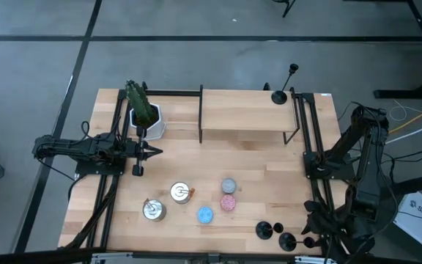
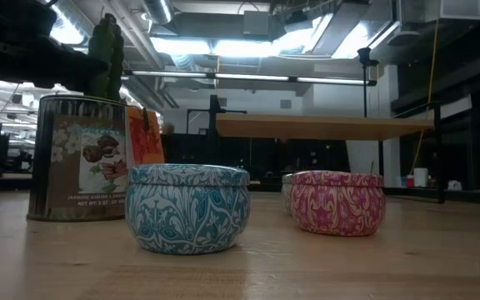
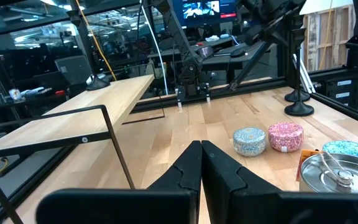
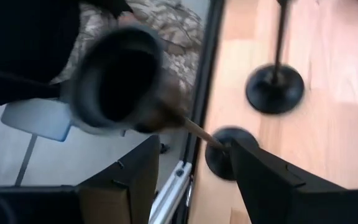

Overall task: Pick & Place candle stick holders
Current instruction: Put the right black candle holder on the shelf

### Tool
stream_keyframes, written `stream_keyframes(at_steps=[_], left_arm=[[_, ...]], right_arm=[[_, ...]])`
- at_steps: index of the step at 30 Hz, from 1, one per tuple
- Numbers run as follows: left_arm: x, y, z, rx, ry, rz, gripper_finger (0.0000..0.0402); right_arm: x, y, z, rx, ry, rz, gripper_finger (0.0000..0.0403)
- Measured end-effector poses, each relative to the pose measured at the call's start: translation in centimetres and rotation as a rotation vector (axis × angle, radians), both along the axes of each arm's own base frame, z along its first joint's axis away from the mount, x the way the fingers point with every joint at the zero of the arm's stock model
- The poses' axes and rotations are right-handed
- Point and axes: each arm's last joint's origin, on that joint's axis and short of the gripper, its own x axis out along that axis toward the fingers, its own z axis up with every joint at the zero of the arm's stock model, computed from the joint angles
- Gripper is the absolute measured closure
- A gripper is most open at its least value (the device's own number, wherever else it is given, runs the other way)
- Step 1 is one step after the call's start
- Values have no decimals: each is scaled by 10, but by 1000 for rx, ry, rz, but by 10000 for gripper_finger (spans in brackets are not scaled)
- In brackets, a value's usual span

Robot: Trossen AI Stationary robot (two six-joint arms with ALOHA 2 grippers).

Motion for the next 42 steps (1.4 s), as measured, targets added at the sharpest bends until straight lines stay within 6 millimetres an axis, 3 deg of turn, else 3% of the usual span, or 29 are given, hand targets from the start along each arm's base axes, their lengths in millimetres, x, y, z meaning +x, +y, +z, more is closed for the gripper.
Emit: stream_keyframes(at_steps=[17,32,42], left_arm=[[0,0,0,0,0,0,398],[0,0,0,0,0,0,398],[0,0,0,0,0,0,398]], right_arm=[[3,1,3,-112,-182,97,210],[3,1,3,-125,-194,110,363],[3,0,3,-146,-210,97,379]])
